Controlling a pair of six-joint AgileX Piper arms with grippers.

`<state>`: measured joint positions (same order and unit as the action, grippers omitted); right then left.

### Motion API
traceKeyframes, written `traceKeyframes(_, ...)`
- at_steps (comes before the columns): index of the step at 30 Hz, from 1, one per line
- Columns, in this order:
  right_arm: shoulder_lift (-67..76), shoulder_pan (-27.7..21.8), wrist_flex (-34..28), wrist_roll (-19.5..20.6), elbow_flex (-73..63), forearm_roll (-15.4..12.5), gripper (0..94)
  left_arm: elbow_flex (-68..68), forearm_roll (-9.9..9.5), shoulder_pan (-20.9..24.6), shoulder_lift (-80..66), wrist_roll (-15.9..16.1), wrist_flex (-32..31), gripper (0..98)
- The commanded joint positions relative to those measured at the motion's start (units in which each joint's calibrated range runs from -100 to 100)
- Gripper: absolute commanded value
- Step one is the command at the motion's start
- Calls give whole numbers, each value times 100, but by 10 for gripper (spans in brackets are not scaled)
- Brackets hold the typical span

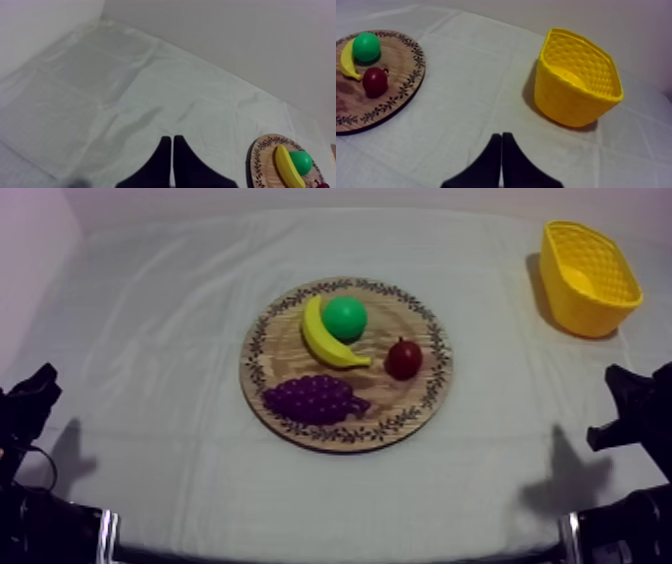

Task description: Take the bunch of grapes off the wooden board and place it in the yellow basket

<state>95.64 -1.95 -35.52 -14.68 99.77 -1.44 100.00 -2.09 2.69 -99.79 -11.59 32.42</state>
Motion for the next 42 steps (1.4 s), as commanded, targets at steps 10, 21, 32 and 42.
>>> traceKeyframes(10,-412,264,115,786,-245,421,4,0,1,3,5,0,-1,1)
traceKeyframes(21,-2553,140,-246,650,-2667,-12,3,0,1,3,5,2,-1,1)
traceKeyframes(32,-4813,82,-1310,-631,-5242,-1242,3,0,1,3,5,-1,-1,1)
traceKeyframes(42,-6550,420,-3061,-1510,-6980,-1815,7,0,1,3,5,-1,-1,1)
